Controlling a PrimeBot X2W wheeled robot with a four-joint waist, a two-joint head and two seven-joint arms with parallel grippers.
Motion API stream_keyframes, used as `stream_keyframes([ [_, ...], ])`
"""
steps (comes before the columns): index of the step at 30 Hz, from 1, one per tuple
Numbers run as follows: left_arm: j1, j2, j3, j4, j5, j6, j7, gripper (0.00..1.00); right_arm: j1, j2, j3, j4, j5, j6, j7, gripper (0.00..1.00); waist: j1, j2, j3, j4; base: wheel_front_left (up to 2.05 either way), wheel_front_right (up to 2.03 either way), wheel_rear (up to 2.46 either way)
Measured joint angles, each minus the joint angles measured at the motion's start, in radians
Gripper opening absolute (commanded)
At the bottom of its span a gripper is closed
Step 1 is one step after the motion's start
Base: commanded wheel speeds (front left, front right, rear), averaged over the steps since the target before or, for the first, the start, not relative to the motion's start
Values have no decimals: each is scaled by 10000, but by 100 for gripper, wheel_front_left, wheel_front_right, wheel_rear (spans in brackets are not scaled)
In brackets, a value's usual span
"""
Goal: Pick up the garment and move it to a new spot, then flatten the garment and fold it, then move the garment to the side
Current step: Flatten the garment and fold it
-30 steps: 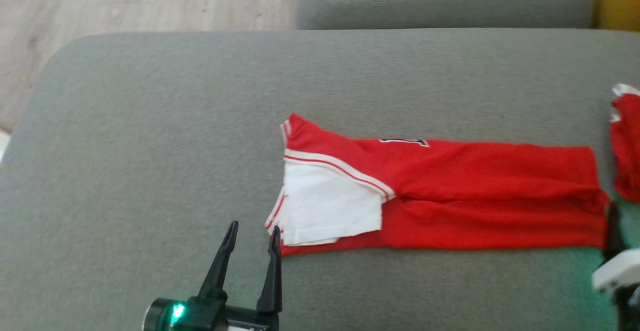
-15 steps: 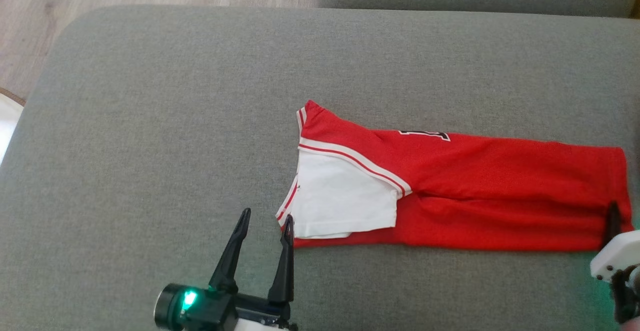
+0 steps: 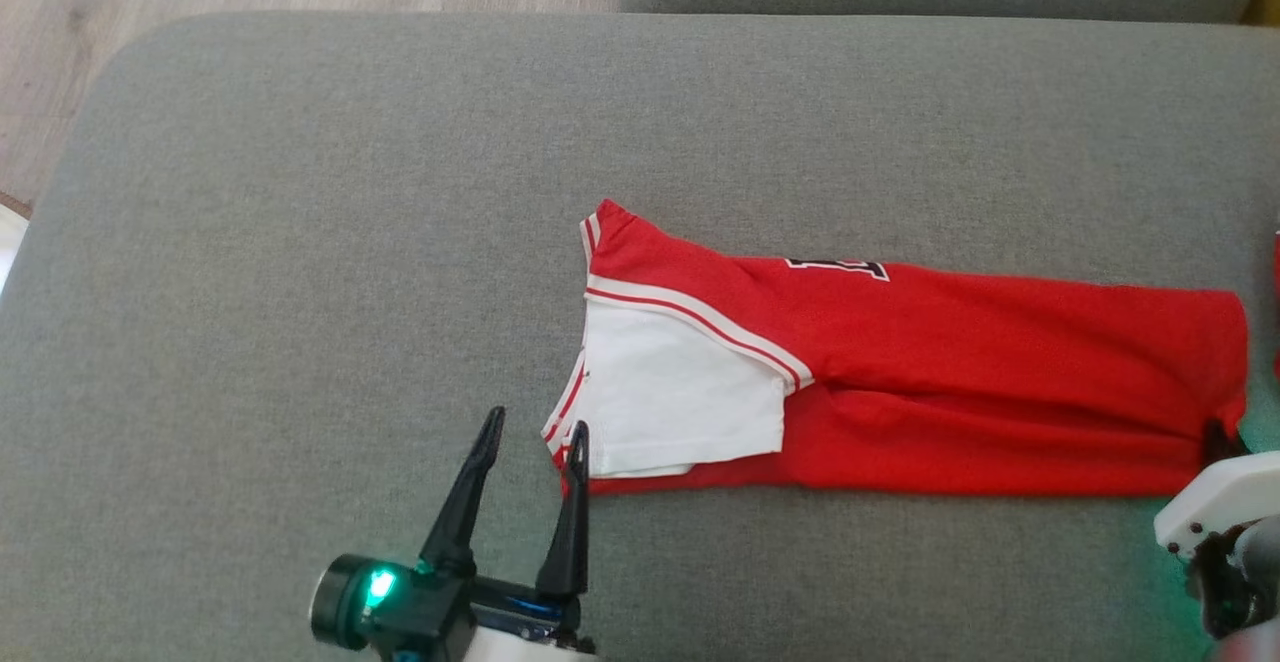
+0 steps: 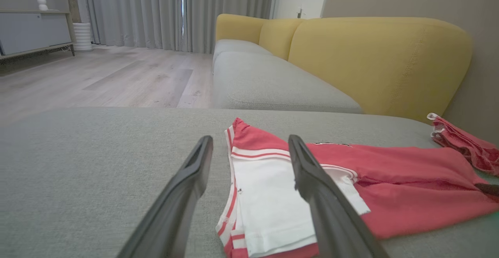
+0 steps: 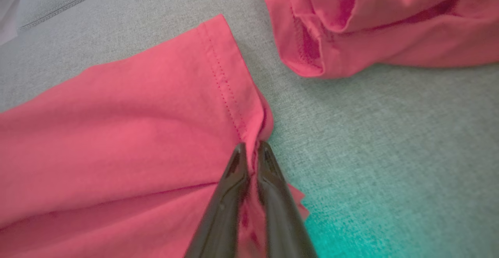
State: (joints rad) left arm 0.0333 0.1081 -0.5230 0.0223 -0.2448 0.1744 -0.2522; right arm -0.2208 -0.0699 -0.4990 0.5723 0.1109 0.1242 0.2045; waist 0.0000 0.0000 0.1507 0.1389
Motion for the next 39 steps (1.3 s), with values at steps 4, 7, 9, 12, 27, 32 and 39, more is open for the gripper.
stream_keyframes([
  [4, -1, -52, 104, 48, 140, -173, 0, 100, -4, -29, 73, -10, 123, 0, 17, 0, 0, 0, 17, -11, 0, 0, 0],
  [7, -1, -125, 209, 75, 180, -224, 0, 100, 44, -71, 134, -40, 123, 0, -238, 0, 0, 0, 1, -55, 0, 0, 0],
  [9, -1, -174, 332, 82, 190, -268, 0, 100, 61, -104, 92, -111, 219, 0, -362, 0, 0, 0, -49, -93, 0, 0, 0],
  [12, 32, -199, 420, 90, 288, -337, 0, 100, 64, -148, 67, -571, 608, 0, -374, 0, 0, 0, -146, -196, 0, 0, 0],
  [27, 262, -272, 606, 347, 531, -736, 0, 100, 744, 169, 3766, -5049, 4353, -2, 957, 0, -1, 0, -699, 20, 0, 0, 0],
  [32, 359, -299, 596, 360, 543, -790, 0, 100, 742, 198, 5484, -5239, 5264, -2, 1009, 0, -1, 0, -810, 449, 0, 0, 0],
  [39, 360, -343, 560, 454, 556, -878, 0, 100, 655, 196, 7371, -4567, 5864, -2, 704, 0, -1, 0, -901, 1174, 0, 0, 0],
])
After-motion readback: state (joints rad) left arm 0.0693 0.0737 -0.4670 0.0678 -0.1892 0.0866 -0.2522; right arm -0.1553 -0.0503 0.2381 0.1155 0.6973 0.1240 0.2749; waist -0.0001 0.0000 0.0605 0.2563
